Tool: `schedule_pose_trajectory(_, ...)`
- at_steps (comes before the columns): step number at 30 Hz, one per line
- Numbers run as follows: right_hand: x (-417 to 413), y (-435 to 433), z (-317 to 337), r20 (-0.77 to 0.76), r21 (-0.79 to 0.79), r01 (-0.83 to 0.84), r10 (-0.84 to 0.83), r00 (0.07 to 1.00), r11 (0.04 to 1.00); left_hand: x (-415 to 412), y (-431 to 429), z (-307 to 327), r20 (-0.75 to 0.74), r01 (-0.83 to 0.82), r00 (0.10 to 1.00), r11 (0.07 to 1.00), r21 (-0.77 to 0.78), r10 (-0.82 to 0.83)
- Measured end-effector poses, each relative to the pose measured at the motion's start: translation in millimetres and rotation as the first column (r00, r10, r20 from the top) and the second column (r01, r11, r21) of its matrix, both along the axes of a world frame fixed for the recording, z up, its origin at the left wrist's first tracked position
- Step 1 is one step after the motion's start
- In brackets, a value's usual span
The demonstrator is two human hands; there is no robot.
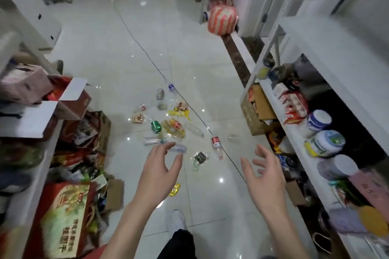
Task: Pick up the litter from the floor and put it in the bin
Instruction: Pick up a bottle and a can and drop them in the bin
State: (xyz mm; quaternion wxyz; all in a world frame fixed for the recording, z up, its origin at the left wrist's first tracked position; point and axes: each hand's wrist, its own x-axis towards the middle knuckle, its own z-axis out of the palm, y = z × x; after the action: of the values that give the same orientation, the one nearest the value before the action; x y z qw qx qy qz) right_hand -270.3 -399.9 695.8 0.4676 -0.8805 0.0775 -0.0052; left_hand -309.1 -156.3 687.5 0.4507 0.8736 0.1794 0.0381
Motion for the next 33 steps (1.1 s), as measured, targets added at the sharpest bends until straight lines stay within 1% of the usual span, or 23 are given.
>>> schedule_pose_trajectory(5, 65, 72, -22, -0.052, 0.008, -0.073, 0.073, 0.996, 0.997, 40, 78, -24, -0.046, -0.126, 0.991, 0.992, 0.000, 0.125)
schedule_pose_trajectory(9, 113, 120, -47, -0.088, 0.010, -0.129, 0.130, 0.988, 0.992, 77, 122, -49, -0.089, -0.173, 0.981, 0.985, -0.003, 0.172)
schedule_pose_trajectory(18, 234, 192, -102, -0.140, 0.021, -0.254, 0.255, 0.957, 0.967, 190, 176, -95, -0.173, -0.234, 0.957, 0.972, 0.027, 0.235)
schedule_pose_trajectory(22, 307, 220, -139, -0.181, -0.015, -0.326, 0.318, 0.931, 0.945, 258, 194, -123, -0.206, -0.258, 0.943, 0.965, 0.041, 0.261)
schedule_pose_trajectory(27, 376, 256, -196, -0.216, 0.002, -0.346, 0.338, 0.916, 0.938, 325, 216, -178, -0.257, -0.262, 0.928, 0.962, 0.072, 0.271)
schedule_pose_trajectory(30, 406, 276, -239, -0.223, -0.012, -0.360, 0.349, 0.910, 0.933, 355, 235, -224, -0.292, -0.269, 0.916, 0.961, 0.064, 0.276)
schedule_pose_trajectory(33, 430, 297, -293, -0.270, -0.023, -0.381, 0.361, 0.893, 0.924, 383, 255, -278, -0.317, -0.279, 0.904, 0.958, 0.068, 0.286)
